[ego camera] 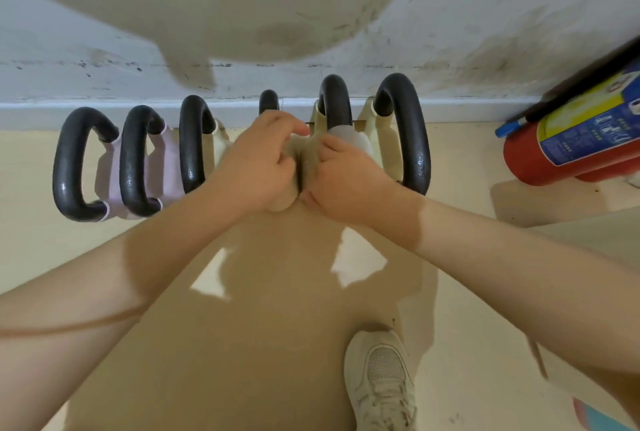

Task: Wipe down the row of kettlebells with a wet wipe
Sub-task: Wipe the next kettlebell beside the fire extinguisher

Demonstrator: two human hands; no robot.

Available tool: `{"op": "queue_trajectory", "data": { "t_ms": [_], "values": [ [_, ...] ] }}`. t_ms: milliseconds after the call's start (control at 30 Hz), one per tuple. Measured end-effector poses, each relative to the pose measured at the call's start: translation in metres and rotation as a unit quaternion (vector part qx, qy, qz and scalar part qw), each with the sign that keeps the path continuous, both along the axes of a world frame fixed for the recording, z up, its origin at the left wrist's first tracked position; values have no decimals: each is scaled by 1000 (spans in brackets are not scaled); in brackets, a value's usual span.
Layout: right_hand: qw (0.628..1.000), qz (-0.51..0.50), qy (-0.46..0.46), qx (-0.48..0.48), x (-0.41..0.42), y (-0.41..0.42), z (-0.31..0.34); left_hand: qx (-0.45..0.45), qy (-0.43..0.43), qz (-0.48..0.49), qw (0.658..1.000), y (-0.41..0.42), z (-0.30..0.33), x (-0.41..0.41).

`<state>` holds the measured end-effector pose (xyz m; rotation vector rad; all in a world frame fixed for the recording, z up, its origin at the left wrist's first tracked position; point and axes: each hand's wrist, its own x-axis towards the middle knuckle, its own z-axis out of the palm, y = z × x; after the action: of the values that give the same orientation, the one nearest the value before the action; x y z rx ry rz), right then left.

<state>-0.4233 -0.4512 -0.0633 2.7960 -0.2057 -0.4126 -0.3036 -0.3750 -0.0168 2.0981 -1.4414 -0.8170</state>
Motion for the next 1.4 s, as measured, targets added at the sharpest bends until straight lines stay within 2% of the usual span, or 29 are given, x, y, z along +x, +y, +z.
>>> {"op": "queue_trajectory", "data": {
  "t_ms": [67,100,167,200,233,300,367,400,500,533,600,700,733,767,800,900,933,967,1033,1133,1167,1267,1400],
  "values": [
    [988,-23,142,-46,8,18,-5,-39,-48,-22,998,0,7,11],
    [980,-13,179,-89,5,26,-9,-44,-56,-20,997,1,8,13],
    [958,61,209,-188,-8,41,-15,-32,-63,-34,997,4,4,12],
    [951,67,209,-219,-15,45,-12,-24,-68,-55,996,5,0,9],
    [955,45,182,-229,-19,45,-9,-18,-71,-75,994,7,-4,6],
    [974,-37,64,-213,-15,32,-2,-22,-67,-98,993,8,-10,2],
    [979,-87,14,-185,-11,23,0,-33,-67,-107,991,7,-13,-3],
    [982,-85,18,-167,-14,23,-4,-37,-70,-106,991,6,-13,-4],
    [980,41,52,-186,-43,28,-29,-42,-82,-104,990,5,-10,-5],
    [979,70,38,-186,-51,25,-30,-40,-82,-100,991,5,-9,-4],
    [985,68,-69,-140,-64,14,-28,-26,-69,-77,994,6,-9,-4],
    [978,-65,-198,2,-57,13,-27,-10,-25,-21,999,7,-11,-9],
    [960,-120,-241,79,-50,17,-25,-8,-5,-8,1000,6,-12,-12],
    [926,-174,-284,176,-42,19,-23,-2,19,6,1000,5,-13,-15],
    [876,-232,-316,282,-34,19,-17,8,49,24,998,3,-15,-17],
    [670,-360,-382,525,-17,9,-6,24,159,91,983,-3,-21,-26],
    [609,-384,-400,568,-17,10,-5,22,186,106,977,-4,-22,-30],
    [574,-395,-419,583,-19,12,-5,17,199,115,973,-5,-24,-34],
    [540,-397,-426,608,-27,15,-5,6,194,128,973,-5,-26,-39],
    [428,-424,-426,674,-34,5,-2,-11,190,124,974,-2,-27,-40],
    [414,-428,-435,675,-33,4,-1,-12,177,104,979,-2,-26,-40],
    [460,-415,-453,641,-33,21,-14,9,106,31,994,-3,-21,-35],
    [437,-416,-458,653,-48,45,-33,33,111,6,993,-2,-17,-31]
  ]
}}
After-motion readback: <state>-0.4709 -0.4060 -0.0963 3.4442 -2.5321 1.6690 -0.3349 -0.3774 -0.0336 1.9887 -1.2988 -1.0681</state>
